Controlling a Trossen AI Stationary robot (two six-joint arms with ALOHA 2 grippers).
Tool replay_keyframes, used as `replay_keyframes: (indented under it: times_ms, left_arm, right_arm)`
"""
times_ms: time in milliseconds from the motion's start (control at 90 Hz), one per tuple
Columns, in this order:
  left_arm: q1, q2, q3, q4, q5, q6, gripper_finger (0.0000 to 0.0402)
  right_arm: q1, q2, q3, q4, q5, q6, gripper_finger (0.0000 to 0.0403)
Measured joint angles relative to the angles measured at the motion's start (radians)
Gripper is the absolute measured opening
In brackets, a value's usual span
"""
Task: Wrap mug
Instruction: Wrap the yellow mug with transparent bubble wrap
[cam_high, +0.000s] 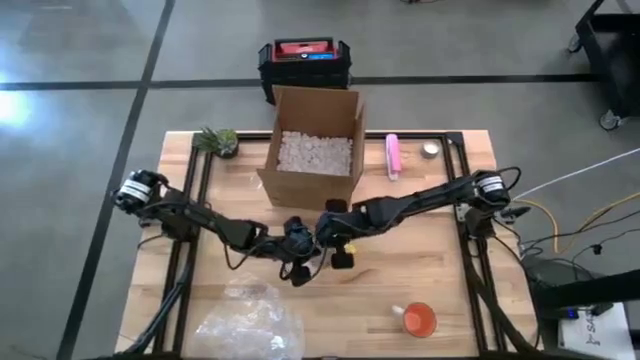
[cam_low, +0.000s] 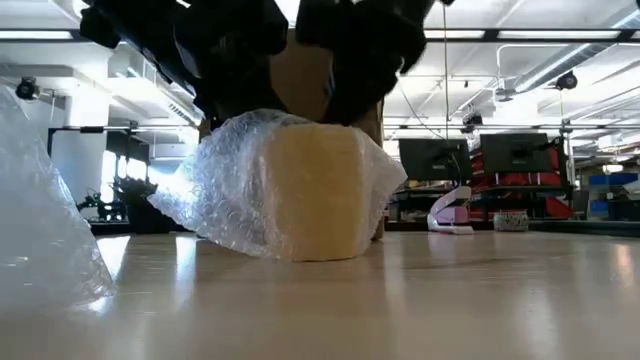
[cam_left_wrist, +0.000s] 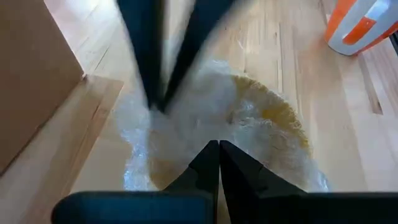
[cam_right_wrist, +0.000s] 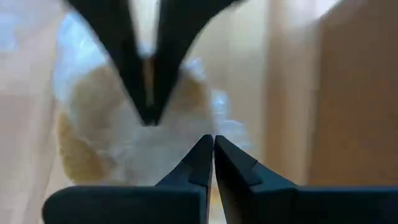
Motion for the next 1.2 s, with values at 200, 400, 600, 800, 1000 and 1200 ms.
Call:
replay_keyframes:
  times_ms: [200, 400, 600, 800, 1000, 1200]
  left_arm:
    - [0.0, 0.0, -0.001, 0.005, -0.001, 0.001, 0.0]
    - [-0.002, 0.0, -0.003, 0.004, -0.004, 0.004, 0.0]
    - [0.0, 0.0, -0.001, 0.01, 0.0, 0.0, 0.0]
    - [0.0, 0.0, -0.001, 0.01, -0.001, 0.0, 0.0]
    - [0.0, 0.0, -0.001, 0.01, -0.001, 0.0, 0.0]
    - [0.0, 0.0, -0.001, 0.011, -0.001, 0.0, 0.0]
  right_arm:
    - [0.018, 0.052, 0.0, 0.028, -0.017, 0.011, 0.0002]
    - [0.019, 0.095, 0.0, 0.034, -0.055, 0.0, 0.0002]
    - [0.018, 0.024, -0.007, 0.016, -0.072, -0.003, 0.0002]
    - [0.018, -0.124, -0.008, -0.076, -0.08, 0.001, 0.0002]
    - [0.017, -0.213, -0.041, -0.281, 0.038, 0.072, 0.0002]
    - [0.017, -0.209, -0.215, -0.207, 0.119, 0.12, 0.0002]
